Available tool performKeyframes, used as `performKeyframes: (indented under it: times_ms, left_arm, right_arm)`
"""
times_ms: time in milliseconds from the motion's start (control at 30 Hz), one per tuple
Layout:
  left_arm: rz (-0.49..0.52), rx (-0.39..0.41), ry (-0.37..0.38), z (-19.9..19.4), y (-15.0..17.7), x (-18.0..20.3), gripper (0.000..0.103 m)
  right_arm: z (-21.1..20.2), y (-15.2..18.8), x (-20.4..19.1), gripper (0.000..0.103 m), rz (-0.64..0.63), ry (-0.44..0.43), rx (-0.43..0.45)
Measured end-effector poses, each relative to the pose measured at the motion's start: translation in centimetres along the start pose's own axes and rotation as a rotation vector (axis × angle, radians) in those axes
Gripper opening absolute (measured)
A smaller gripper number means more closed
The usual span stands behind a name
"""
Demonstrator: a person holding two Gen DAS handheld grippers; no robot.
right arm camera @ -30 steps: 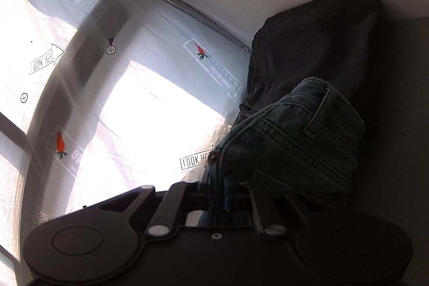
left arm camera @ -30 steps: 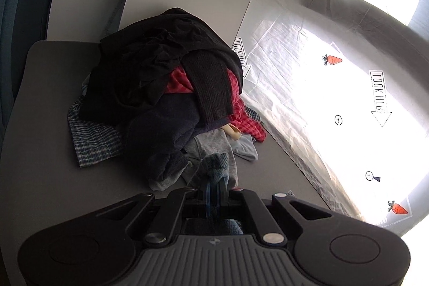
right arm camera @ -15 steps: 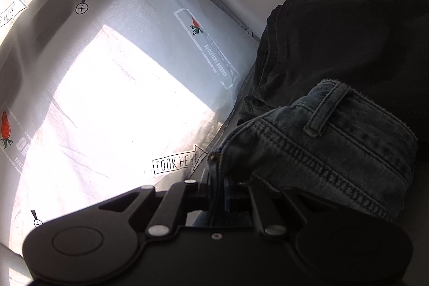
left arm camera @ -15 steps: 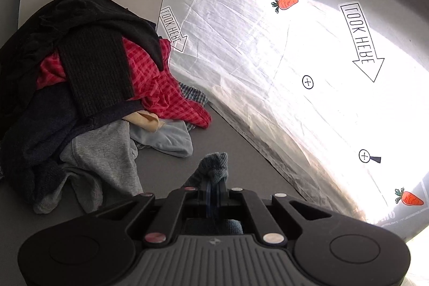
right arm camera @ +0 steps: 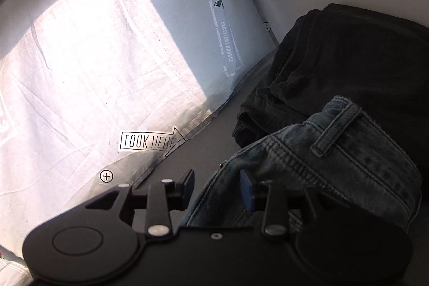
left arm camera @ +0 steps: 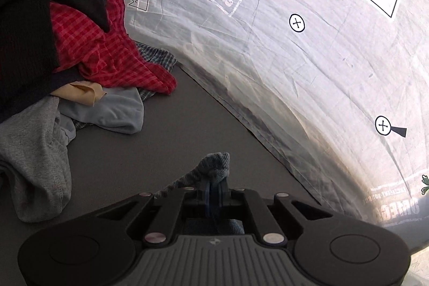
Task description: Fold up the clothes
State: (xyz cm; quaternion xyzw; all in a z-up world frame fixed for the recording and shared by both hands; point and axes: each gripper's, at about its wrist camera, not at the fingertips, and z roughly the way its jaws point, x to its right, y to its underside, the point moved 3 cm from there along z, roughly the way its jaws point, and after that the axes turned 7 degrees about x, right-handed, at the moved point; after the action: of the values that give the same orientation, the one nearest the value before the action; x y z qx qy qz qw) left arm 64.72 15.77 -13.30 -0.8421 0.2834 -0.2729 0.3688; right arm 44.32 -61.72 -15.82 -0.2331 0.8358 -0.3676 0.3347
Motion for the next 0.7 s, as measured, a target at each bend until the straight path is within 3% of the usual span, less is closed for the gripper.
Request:
performKeyframes:
  times_ms: [67, 100, 233, 267, 333, 500, 600, 700]
  left_arm:
    - [0.069, 0.053, 0.014, -1.6, -0.1, 0.8, 0.029]
    - [0.113, 0.073, 0.023, -2.4, -0.1, 1.3, 0.03]
    - [0.262, 0.121, 0.068, -5.5, 1.2, 2.3, 0.033]
    - [0.279, 0.112, 0.079, -6.2, 1.8, 2.3, 0.034]
    - [0.3, 0.06, 0.133, -7.1, 3.3, 2.3, 0.034]
    - [0.419, -0.113, 0.25, -8.6, 10.3, 2.8, 0.034]
    - [0.491, -0.213, 0.292, -8.6, 14.9, 3.4, 0.034]
    - [0.558, -0.243, 0.303, -8.0, 17.3, 4.4, 0.035]
  right_arm:
    - [-1.2, 0.2, -1.6, 0.049, -0.115, -0.007, 0.029]
    - [-1.7, 0.5, -2.1, 0.047, -0.145, -0.029, 0.022]
    - [-2.3, 2.9, -3.9, 0.017, -0.247, -0.101, -0.043]
    - [-2.4, 3.8, -4.2, 0.014, -0.262, -0.106, -0.067]
    - [-2.6, 5.6, -4.6, 0.009, -0.26, -0.144, -0.124]
    - [-1.7, 9.3, -7.1, 0.009, -0.307, -0.194, -0.215]
    - [-1.2, 11.4, -8.6, 0.009, -0.334, -0.224, -0.269]
    - [-0.7, 13.6, -10.0, 0.009, -0.362, -0.254, -0.324]
